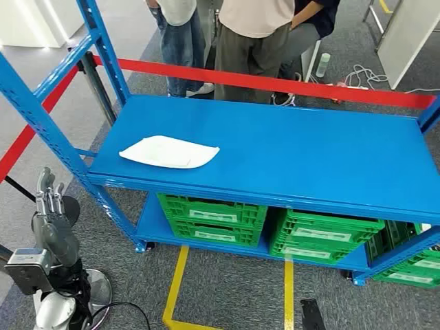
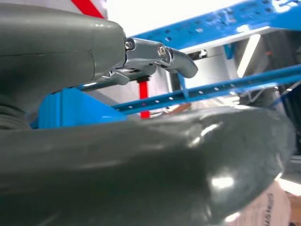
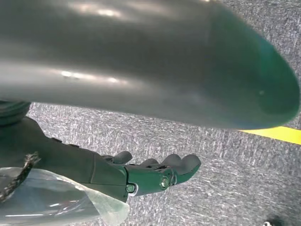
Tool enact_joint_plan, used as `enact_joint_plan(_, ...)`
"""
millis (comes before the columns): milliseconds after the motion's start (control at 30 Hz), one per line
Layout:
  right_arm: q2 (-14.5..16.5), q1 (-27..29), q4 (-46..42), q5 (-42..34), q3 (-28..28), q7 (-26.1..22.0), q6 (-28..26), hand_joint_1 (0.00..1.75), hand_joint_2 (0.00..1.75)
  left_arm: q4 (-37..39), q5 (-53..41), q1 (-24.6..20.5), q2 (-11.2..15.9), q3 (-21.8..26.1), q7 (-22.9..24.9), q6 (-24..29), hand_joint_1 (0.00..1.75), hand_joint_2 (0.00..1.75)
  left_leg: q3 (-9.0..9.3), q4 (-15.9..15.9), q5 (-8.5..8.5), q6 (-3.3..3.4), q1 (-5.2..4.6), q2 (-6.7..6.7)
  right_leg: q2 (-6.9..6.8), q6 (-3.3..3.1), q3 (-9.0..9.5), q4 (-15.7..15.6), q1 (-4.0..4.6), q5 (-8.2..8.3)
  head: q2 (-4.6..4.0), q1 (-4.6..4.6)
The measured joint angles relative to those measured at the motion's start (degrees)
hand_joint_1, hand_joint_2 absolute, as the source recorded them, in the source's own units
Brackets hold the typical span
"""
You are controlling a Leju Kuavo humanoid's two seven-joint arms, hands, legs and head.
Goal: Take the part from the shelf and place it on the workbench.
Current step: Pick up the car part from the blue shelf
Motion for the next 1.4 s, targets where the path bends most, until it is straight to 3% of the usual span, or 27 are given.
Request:
enact_joint_plan(100, 0.01, 0.0, 0.0, 0.04, -0.02, -0.01, 0.0, 0.0, 0.0, 0.0, 0.0, 0.04, 0.02, 0.02, 0.02, 0.17, 0.0, 0.0, 0.09, -0.22, 0.97, 0.72, 0.03, 0.04, -0.03, 0.71, 0.02, -0.05, -0.08, -0.24, -0.01, 0.01)
enact_joint_plan(167, 0.01, -0.09, 0.0, 0.07, -0.02, -0.05, -0.02, 0.0, 0.0, -0.01, -0.03, -0.12, -0.01, 0.01, 0.01, 0.26, 0.0, 0.0, 0.27, -0.7, 1.31, 1.41, 0.21, 0.13, -0.04, 1.25, -1.06, 2.06, -0.15, -1.89, -0.01, 0.13)
enact_joint_plan(267, 0.0, -0.06, 0.0, 0.1, -0.02, -0.09, -0.03, 0.0, 0.0, 0.0, -0.05, -0.13, -0.09, -0.02, 0.01, 0.31, 0.0, 0.0, 0.2, -0.82, 1.36, 1.81, 0.21, 0.21, -0.05, 1.66, -6.25, 12.63, -0.2, -6.93, -0.01, 0.34)
enact_joint_plan(300, 0.0, 0.04, 0.0, 0.11, -0.02, -0.09, -0.02, 0.0, 0.0, 0.0, -0.06, -0.1, -0.09, -0.02, 0.01, 0.35, 0.0, 0.0, 0.18, -0.8, 1.35, 1.83, 0.18, 0.2, -0.05, 1.74, -7.67, 15.38, -0.2, -7.61, 0.0, 0.32)
enact_joint_plan(333, 0.0, 0.13, 0.0, 0.13, -0.02, -0.09, -0.02, 0.0, 0.0, 0.01, -0.07, -0.1, -0.09, -0.02, 0.01, 0.4, 0.0, 0.0, 0.18, -0.79, 1.33, 1.83, 0.17, 0.17, -0.06, 1.78, -8.19, 16.19, -0.2, -7.22, 0.0, 0.35)
enact_joint_plan(367, 0.0, 0.18, 0.0, 0.14, -0.02, -0.09, -0.02, 0.0, 0.0, 0.01, -0.08, -0.09, -0.09, -0.02, 0.02, 0.45, 0.0, 0.0, 0.22, -0.77, 1.31, 1.82, 0.16, 0.13, -0.06, 1.74, -7.58, 14.64, -0.21, -5.76, 0.0, 0.35)
enact_joint_plan(433, -0.01, 0.11, 0.0, 0.15, -0.02, -0.09, -0.02, 0.0, 0.0, 0.01, -0.1, -0.12, -0.11, -0.03, 0.07, 0.52, 0.0, 0.0, 0.31, -0.68, 1.21, 1.64, 0.11, 0.06, -0.08, 1.52, -4.09, 7.13, -0.21, -1.87, -0.01, 0.37)
enact_joint_plan(500, -0.01, -0.05, 0.0, 0.16, -0.01, -0.1, -0.01, 0.0, 0.0, 0.0, -0.12, -0.14, -0.12, -0.03, 0.15, 0.56, 0.0, 0.0, 0.16, -0.37, 1.06, 1.16, -0.13, 0.02, 0.0, 1.14, -1.05, 1.21, -0.17, -0.06, 0.0, 0.34)
enact_joint_plan(600, -0.01, 0.01, 0.02, 0.18, -0.04, -0.14, 0.02, 0.0, 0.0, -0.01, -0.22, -0.15, -0.09, -0.03, 0.23, 0.6, 0.0, 0.0, -0.03, -0.29, 1.16, 0.28, -0.22, 0.02, 0.1, 0.37, -0.41, 0.05, -0.15, 0.11, 0.0, 0.32)
enact_joint_plan(667, -0.02, 0.0, 0.02, 0.2, -0.09, -0.19, 0.04, 0.0, 0.0, -0.01, -0.35, -0.19, -0.01, -0.04, 0.25, 0.61, 0.0, 0.0, -0.51, 1.1, -0.03, -0.35, -0.12, 0.02, 0.07, -0.27, -0.28, -0.18, -0.34, 0.4, -0.01, 0.23)
enact_joint_plan(767, 0.0, -0.07, 0.02, 0.24, -0.14, -0.25, 0.12, 0.0, 0.0, -0.01, -0.57, -0.2, 0.12, -0.04, 0.23, 0.62, 0.0, 0.0, -4.22, 9.87, -4.92, -1.19, 0.1, 0.03, -0.02, -0.75, -0.24, -0.26, -0.41, 0.48, 0.0, -0.01)
enact_joint_plan(833, -0.01, -0.01, 0.02, 0.24, -0.16, -0.26, 0.13, 0.0, 0.0, -0.01, -0.62, -0.08, 0.17, -0.05, 0.23, 0.54, 0.0, 0.0, -6.14, 14.36, -6.07, -1.28, 0.18, 0.03, -0.05, -0.81, -0.28, -0.22, -0.34, 0.44, 0.0, 0.01)
enact_joint_plan(867, -0.02, 0.01, 0.02, 0.24, -0.18, -0.26, 0.15, 0.0, 0.0, -0.01, -0.62, -0.04, 0.21, -0.05, 0.22, 0.45, 0.0, 0.0, -5.8, 13.81, -5.09, -1.16, 0.18, 0.03, -0.04, -0.82, -0.25, -0.21, -0.29, 0.43, 0.0, 0.0)
enact_joint_plan(900, -0.02, 0.02, 0.02, 0.25, -0.19, -0.26, 0.16, 0.0, 0.0, -0.01, -0.62, -0.04, 0.26, -0.04, 0.21, 0.34, 0.0, 0.0, -4.48, 11.21, -3.27, -0.93, 0.16, 0.03, -0.01, -0.81, -0.18, -0.21, -0.24, 0.42, 0.0, 0.0)
enact_joint_plan(967, 0.02, -0.02, 0.02, 0.26, -0.2, -0.26, 0.2, 0.0, 0.0, -0.01, -0.62, -0.1, 0.38, -0.04, 0.17, 0.19, 0.0, 0.0, -0.91, 3.9, -0.08, -0.2, -0.05, 0.03, 0.03, -0.68, -0.12, -0.17, -0.12, 0.37, 0.0, 0.02)
enact_joint_plan(1033, 0.05, -0.1, 0.02, 0.28, -0.21, -0.25, 0.2, 0.0, 0.0, -0.02, -0.61, -0.16, 0.46, -0.04, 0.09, 0.15, 0.0, 0.0, 0.78, -0.03, 0.63, 0.36, -0.34, 0.02, 0.0, -0.29, -0.39, -0.11, -0.02, 0.38, 0.0, 0.07)
enact_joint_plan(1133, 0.09, -0.13, 0.02, 0.31, -0.22, -0.25, 0.21, 0.0, 0.0, -0.04, -0.6, -0.1, 0.51, -0.03, 0.01, 0.14, 0.0, 0.0, 0.94, -0.94, 0.66, 1.12, -0.38, 0.01, -0.05, 0.72, -0.56, -0.19, -0.08, 0.28, 0.0, 0.09)
enact_joint_plan(1167, 0.1, -0.15, 0.02, 0.31, -0.22, -0.25, 0.21, 0.0, 0.0, -0.05, -0.6, -0.14, 0.52, -0.03, -0.02, 0.14, 0.0, 0.0, 1.11, -1.27, 0.85, 1.45, -0.27, 0.05, -0.04, 1.03, -0.98, 0.62, -0.1, -0.42, 0.0, 0.16)
enact_joint_plan(1200, 0.09, -0.19, 0.02, 0.31, -0.22, -0.25, 0.2, 0.0, 0.0, -0.05, -0.6, -0.16, 0.53, -0.04, -0.05, 0.13, 0.0, 0.0, 1.24, -1.59, 1.02, 1.71, -0.13, 0.09, -0.03, 1.29, -1.96, 2.6, -0.12, -1.7, 0.0, 0.31)
enact_joint_plan(1300, 0.09, -0.06, 0.02, 0.29, -0.22, -0.23, 0.2, 0.0, 0.0, -0.05, -0.6, -0.05, 0.52, -0.09, -0.08, 0.07, 0.0, 0.0, 1.23, -1.72, 1.08, 1.97, -0.12, 0.15, -0.06, 1.81, -7.5, 13.77, -0.22, -6.69, 0.0, 0.62)
enact_joint_plan(1333, 0.09, 0.06, 0.02, 0.28, -0.22, -0.21, 0.2, 0.0, 0.0, -0.04, -0.6, -0.01, 0.52, -0.09, -0.08, 0.05, 0.0, 0.0, 1.24, -1.7, 1.06, 1.99, -0.15, 0.14, -0.06, 1.91, -8.65, 15.95, -0.23, -7.05, 0.0, 0.62)
enact_joint_plan(1367, 0.09, 0.15, 0.02, 0.28, -0.22, -0.19, 0.2, 0.0, 0.0, -0.04, -0.6, -0.01, 0.52, -0.09, -0.08, 0.04, 0.0, 0.0, 1.27, -1.68, 1.03, 2.0, -0.17, 0.11, -0.06, 1.93, -8.68, 15.74, -0.23, -6.18, 0.0, 0.64)
enact_joint_plan(1400, 0.09, 0.19, 0.02, 0.28, -0.22, -0.17, 0.2, 0.0, 0.0, -0.03, -0.6, 0.01, 0.52, -0.09, -0.08, 0.03, 0.0, 0.0, 1.36, -1.67, 0.99, 1.97, -0.17, 0.08, -0.07, 1.88, -7.51, 13.13, -0.23, -4.32, 0.0, 0.63)
